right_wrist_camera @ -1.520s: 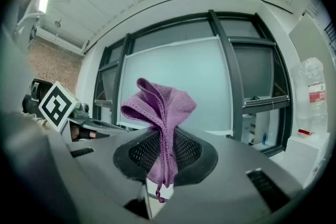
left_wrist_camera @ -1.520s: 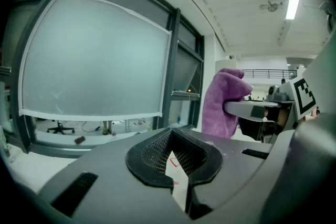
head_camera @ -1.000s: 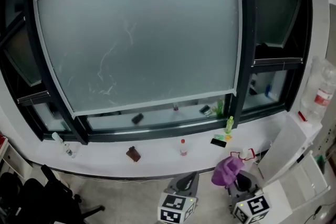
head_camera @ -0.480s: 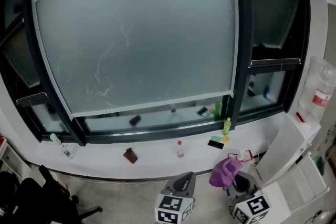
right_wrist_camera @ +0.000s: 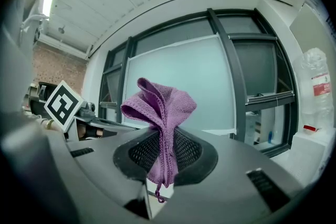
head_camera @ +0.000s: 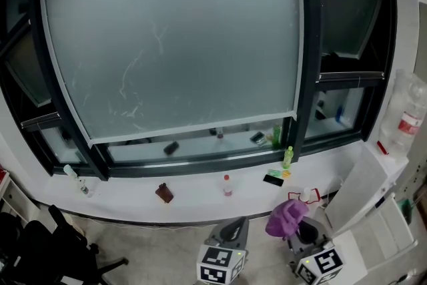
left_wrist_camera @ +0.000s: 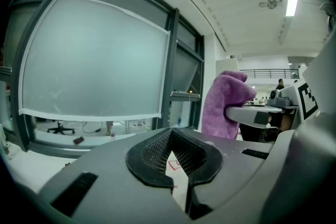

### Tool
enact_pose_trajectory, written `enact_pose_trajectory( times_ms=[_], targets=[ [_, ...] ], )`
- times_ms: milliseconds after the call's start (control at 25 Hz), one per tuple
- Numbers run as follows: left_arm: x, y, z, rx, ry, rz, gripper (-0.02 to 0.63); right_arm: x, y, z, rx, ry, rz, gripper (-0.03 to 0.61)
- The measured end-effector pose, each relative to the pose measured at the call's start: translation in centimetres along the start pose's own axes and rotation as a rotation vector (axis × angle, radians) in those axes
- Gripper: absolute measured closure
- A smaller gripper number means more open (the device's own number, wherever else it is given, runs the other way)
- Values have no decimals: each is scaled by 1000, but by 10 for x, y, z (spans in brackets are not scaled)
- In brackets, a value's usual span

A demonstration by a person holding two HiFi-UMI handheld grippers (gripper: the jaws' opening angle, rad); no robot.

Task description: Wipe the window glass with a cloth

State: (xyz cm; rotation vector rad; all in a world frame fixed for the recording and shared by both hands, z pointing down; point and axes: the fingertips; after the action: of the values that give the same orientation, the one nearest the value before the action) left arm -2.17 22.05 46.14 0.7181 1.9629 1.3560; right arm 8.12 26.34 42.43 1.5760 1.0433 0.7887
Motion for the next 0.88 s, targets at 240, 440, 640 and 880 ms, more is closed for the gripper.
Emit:
enact_pose_trajectory(
  times_ms=[240,440,640,880],
  targets=[
    [-16,0,-10,13,-7,-1,609,-10,9,7,-2,-4,-16,525],
    [-40,-10,-29,20,-11,10,609,-33,17,19,7,-3,-35,525],
    [-76,-26,-51,17,-4,26,609,-71,19,42,20,9,-29,525],
    [-125,-41,-87,14,6,28,609,-125,21,69,17,23,-30,525]
  ],
)
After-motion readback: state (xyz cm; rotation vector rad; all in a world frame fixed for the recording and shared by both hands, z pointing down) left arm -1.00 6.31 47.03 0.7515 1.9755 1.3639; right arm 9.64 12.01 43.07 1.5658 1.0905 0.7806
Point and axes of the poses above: the fingertips, and each gripper's own axes: x backward along the fingers, z to its right, y out of its underside, and after that the axes turned 11 degrees about x, right-handed
